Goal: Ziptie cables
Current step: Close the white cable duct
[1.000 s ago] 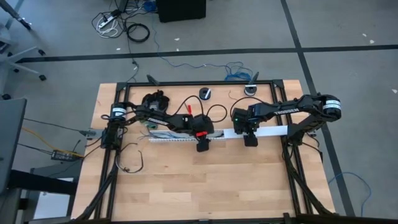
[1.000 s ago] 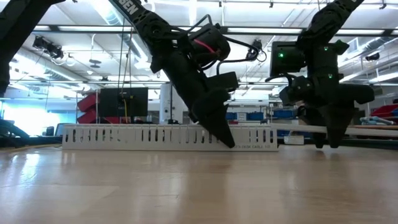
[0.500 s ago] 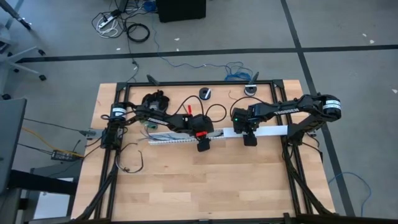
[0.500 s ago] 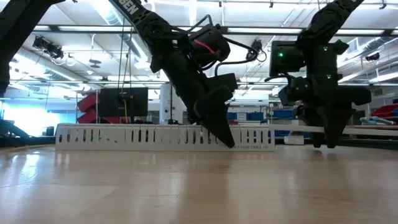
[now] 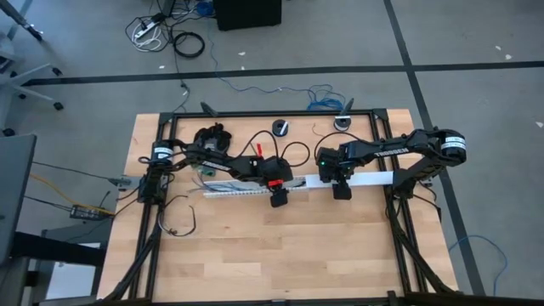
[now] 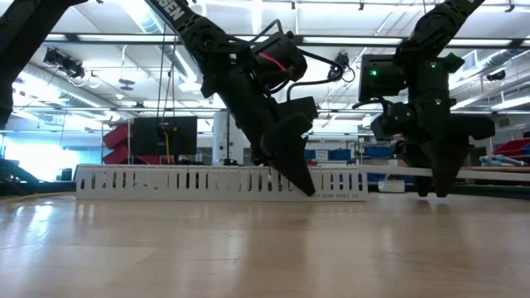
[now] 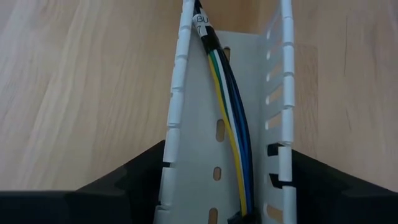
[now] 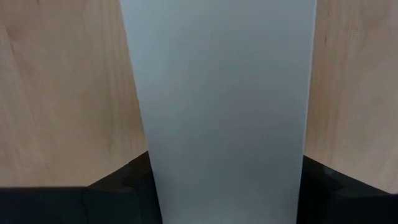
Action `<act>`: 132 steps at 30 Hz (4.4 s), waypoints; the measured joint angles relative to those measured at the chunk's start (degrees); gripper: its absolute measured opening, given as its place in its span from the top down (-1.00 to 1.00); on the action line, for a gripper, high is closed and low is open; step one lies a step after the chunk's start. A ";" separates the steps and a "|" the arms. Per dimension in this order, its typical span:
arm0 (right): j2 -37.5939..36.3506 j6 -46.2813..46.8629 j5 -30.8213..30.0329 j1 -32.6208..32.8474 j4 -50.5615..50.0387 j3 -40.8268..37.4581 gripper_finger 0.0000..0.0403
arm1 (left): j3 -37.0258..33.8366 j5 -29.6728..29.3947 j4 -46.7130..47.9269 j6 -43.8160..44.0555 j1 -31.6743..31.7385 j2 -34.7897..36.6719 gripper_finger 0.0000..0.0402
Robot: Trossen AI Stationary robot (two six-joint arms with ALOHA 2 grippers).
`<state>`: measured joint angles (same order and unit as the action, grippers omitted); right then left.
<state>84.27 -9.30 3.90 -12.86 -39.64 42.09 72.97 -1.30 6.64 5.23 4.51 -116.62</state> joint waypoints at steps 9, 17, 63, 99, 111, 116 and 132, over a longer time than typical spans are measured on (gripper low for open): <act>0.02 0.12 -0.23 0.00 0.41 0.03 -0.15 | 0.00 0.11 -0.12 1.20 -0.02 -0.02 -0.25; 0.04 0.42 -0.44 0.00 -0.03 0.90 -0.14 | 0.08 0.08 0.25 1.16 0.00 -0.02 -0.25; -0.02 -0.75 0.61 -0.01 1.55 1.03 -0.14 | 0.15 2.96 0.27 -3.04 1.07 -0.11 -0.25; 0.00 -1.00 1.36 -0.22 2.90 1.03 -0.14 | 0.61 4.22 1.47 -6.29 1.03 -0.11 -0.25; 0.03 -0.52 1.33 -0.22 2.47 0.98 -0.14 | 3.21 4.29 2.15 -6.00 1.14 -1.02 -0.25; 0.09 -0.39 1.32 -0.20 2.58 0.96 -0.14 | 3.41 4.98 1.55 -5.00 1.16 -2.31 -0.25; 0.07 0.37 1.52 -0.22 2.96 0.96 -0.14 | 4.82 4.24 1.56 -5.11 1.13 -3.24 -0.25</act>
<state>84.33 -8.93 5.42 -13.08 -36.68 43.05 77.79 2.94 8.20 0.12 5.64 -119.85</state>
